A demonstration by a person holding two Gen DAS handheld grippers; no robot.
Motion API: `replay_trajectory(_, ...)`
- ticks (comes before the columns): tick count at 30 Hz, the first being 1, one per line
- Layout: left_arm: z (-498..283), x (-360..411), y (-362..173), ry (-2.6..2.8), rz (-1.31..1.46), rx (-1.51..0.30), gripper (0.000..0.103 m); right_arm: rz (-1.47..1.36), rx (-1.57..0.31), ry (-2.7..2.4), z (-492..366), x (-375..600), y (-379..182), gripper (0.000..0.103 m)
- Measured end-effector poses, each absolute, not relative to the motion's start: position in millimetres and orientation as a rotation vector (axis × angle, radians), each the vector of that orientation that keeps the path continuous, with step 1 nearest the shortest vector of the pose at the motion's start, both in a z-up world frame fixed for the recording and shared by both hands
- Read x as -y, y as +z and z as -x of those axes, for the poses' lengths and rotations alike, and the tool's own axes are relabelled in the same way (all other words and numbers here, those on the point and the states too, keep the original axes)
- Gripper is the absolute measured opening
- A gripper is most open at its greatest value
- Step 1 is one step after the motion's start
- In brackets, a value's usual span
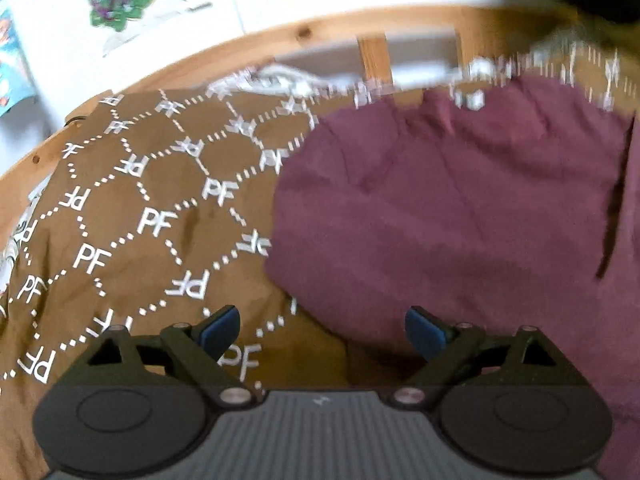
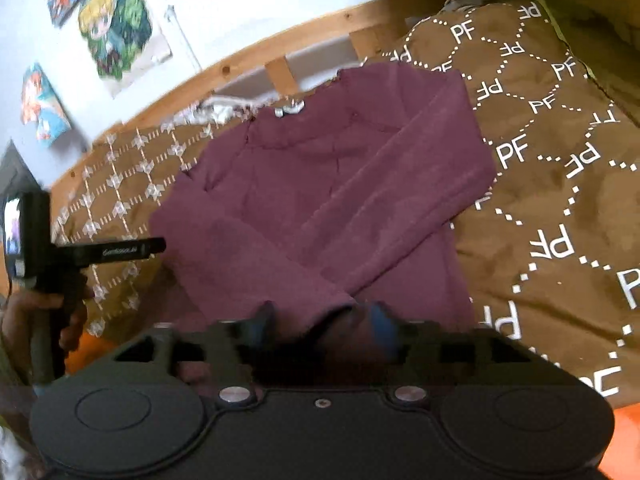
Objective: Fold small clothes
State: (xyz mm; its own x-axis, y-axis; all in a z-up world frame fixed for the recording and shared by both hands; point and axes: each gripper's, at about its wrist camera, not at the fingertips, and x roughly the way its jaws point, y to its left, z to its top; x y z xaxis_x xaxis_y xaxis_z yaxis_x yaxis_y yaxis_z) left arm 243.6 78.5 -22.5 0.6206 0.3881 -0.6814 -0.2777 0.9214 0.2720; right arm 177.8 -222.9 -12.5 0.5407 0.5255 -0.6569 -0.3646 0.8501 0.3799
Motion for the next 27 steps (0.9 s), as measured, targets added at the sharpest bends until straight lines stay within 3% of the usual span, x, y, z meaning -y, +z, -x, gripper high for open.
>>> replay_trajectory(2, -247.5, -73.2, -34.9, 0.400, -0.192, -0.842, 0.093, -0.136, -0.889, 0.501, -175.7, 218.5, -19.9, 0.076)
replay_trajectory(7, -227.7, -70.6, -36.2, 0.388, -0.117, -0.783, 0.094, -0.075, -0.901, 0.458, -159.4, 219.0, -30.8, 0.077)
replay_trajectory(18, -133.9, -48.1, 13.0, 0.214, -0.013, -0.748, 0.103, 0.050, -0.785, 0.467, -99.5, 252.0, 0.3, 0.101)
replay_trajectory(27, -79.8, -19.6, 17.9, 0.076, 0.013, -0.773, 0.103, 0.293, -0.742, 0.502, -38.1, 256.6, 1.0, 0.102)
